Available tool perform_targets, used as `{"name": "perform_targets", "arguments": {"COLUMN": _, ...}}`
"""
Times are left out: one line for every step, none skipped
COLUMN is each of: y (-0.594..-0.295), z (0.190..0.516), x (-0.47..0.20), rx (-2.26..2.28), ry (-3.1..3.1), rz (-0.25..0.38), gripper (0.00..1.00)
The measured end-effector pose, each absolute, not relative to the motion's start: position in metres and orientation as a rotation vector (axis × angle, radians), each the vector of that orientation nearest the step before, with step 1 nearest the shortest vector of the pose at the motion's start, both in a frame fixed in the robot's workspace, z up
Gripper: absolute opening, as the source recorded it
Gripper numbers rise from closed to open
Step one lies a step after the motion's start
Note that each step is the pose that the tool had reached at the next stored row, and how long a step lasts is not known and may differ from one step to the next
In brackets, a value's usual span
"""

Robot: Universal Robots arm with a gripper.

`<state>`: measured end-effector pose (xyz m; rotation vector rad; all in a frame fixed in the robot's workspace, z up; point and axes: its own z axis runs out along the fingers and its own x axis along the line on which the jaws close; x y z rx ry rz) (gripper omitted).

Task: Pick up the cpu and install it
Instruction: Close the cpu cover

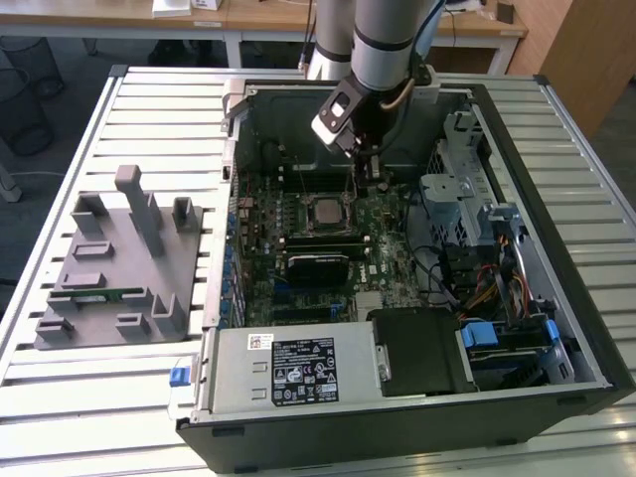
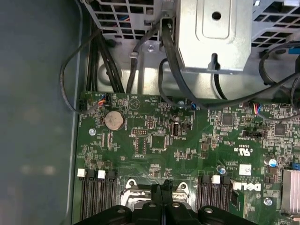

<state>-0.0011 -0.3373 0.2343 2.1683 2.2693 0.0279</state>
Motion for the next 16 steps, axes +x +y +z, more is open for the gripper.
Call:
{"name": "perform_targets", "arguments": {"y": -0.337, "z": 0.234, "x": -0.002, "rx": 2.168, "ry": 2.269, "rz": 0.028, "gripper": 0.11}}
{"name": "perform_targets", "arguments": {"y": -0.337, "z": 0.234, "x": -0.003, "rx": 2.168, "ry": 2.269, "rz": 0.028, "gripper": 0.11}}
{"name": "perform_targets", "arguments": {"y": -0.337, "z": 0.234, "x": -0.003, "rx": 2.168, "ry": 2.269, "rz": 0.028, "gripper": 0.11}}
{"name": "perform_targets", "arguments": {"y": -0.337, "z": 0.233, "x": -0.004, "rx": 2.168, "ry": 2.269, "rz": 0.028, "gripper": 0.11}}
{"name": "perform_targets", "arguments": {"y": -0.337, "z": 0.233, "x": -0.005, "rx": 2.168, "ry": 2.269, "rz": 0.028, "gripper": 0.11}}
{"name": "perform_targets", "arguments": {"y": -0.337, "z": 0.233, "x": -0.006, "rx": 2.168, "ry": 2.269, "rz": 0.028, "gripper": 0.11}}
{"name": "perform_targets", "arguments": {"y": -0.337, "z": 0.233, "x": -0.007, "rx": 2.168, "ry": 2.269, "rz": 0.028, "gripper": 0.11}}
{"name": "perform_targets", "arguments": {"y": -0.337, "z": 0.232, "x": -0.007, "rx": 2.168, "ry": 2.269, "rz": 0.028, "gripper": 0.11}}
{"name": "perform_targets", "arguments": {"y": -0.337, "z": 0.232, "x": -0.008, "rx": 2.168, "ry": 2.269, "rz": 0.028, "gripper": 0.11}}
{"name": "perform_targets", "arguments": {"y": -0.337, "z": 0.232, "x": -0.009, "rx": 2.168, "ry": 2.269, "rz": 0.028, "gripper": 0.11}}
{"name": "perform_targets", "arguments": {"y": -0.337, "z": 0.231, "x": -0.009, "rx": 2.168, "ry": 2.269, "rz": 0.028, "gripper": 0.11}}
{"name": "perform_targets", "arguments": {"y": -0.337, "z": 0.231, "x": -0.01, "rx": 2.168, "ry": 2.269, "rz": 0.028, "gripper": 0.11}}
{"name": "perform_targets", "arguments": {"y": -0.337, "z": 0.231, "x": -0.011, "rx": 2.168, "ry": 2.269, "rz": 0.028, "gripper": 0.11}}
{"name": "perform_targets", "arguments": {"y": -0.337, "z": 0.23, "x": -0.012, "rx": 2.168, "ry": 2.269, "rz": 0.028, "gripper": 0.11}}
{"name": "perform_targets", "arguments": {"y": -0.337, "z": 0.23, "x": -0.013, "rx": 2.168, "ry": 2.269, "rz": 0.028, "gripper": 0.11}}
{"name": "perform_targets", "arguments": {"y": -0.337, "z": 0.229, "x": -0.015, "rx": 2.168, "ry": 2.269, "rz": 0.028, "gripper": 0.11}}
